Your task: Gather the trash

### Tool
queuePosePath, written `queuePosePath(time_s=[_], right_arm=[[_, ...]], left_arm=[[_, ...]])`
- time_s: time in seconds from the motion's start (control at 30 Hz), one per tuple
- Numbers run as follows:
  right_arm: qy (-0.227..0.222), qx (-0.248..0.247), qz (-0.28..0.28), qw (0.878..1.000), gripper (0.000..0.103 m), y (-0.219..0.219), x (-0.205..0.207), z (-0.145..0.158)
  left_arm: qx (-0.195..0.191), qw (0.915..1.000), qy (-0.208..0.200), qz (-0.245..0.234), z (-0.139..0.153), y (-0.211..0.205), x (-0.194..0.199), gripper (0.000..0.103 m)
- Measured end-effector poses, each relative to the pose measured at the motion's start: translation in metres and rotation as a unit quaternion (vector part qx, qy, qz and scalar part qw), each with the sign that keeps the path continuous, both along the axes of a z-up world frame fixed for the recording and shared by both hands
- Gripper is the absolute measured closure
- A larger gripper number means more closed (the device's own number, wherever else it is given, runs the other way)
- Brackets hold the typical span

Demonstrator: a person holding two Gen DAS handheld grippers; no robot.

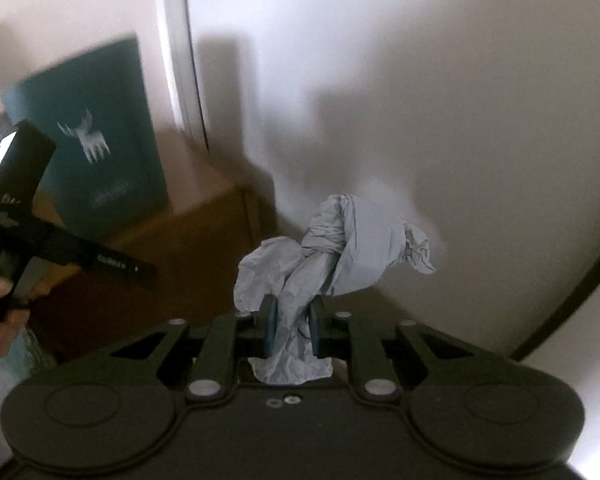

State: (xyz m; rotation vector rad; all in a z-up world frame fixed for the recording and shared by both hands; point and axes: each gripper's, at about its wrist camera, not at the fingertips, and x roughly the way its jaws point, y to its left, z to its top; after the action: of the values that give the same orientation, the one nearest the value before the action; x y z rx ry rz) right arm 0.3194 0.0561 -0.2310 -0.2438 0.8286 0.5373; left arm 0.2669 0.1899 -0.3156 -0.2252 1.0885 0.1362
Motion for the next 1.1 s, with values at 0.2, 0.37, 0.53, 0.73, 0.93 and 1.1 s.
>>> queuePosePath(time_s=[0.2, 0.37, 0.53, 0.73, 0.93, 1.1], right_arm=[[0.030, -0.022, 0.010, 0.999, 0.088, 0.006, 0.034, -0.057], [0.061, -0.032, 0.022, 0.997, 0.088, 0.013, 0.058, -0.108], [0.085, -0.037, 0.046, 0.995, 0.088, 0.014, 0.074, -0.151], [0.126, -0.044, 0.056, 0.989, 0.088, 0.015, 0.094, -0.206], [0.165, -0.057, 0.075, 0.982, 0.088, 0.028, 0.100, -0.258], [0.195, -0.060, 0.085, 0.975, 0.088, 0.040, 0.098, -0.289]], left_arm=[[-0.022, 0.9969, 0.073, 0.017, -0.092, 0.020, 0.034, 0.084], [-0.018, 0.9917, 0.123, 0.033, -0.169, 0.028, 0.050, 0.073], [0.012, 0.9916, 0.128, 0.019, -0.240, 0.021, 0.066, 0.026], [0.041, 0.9898, 0.136, 0.007, -0.311, 0.022, 0.073, 0.023], [0.084, 0.9848, 0.152, 0.001, -0.376, 0.037, 0.075, 0.023], [0.138, 0.9740, 0.176, -0.037, -0.411, 0.035, 0.067, 0.023]])
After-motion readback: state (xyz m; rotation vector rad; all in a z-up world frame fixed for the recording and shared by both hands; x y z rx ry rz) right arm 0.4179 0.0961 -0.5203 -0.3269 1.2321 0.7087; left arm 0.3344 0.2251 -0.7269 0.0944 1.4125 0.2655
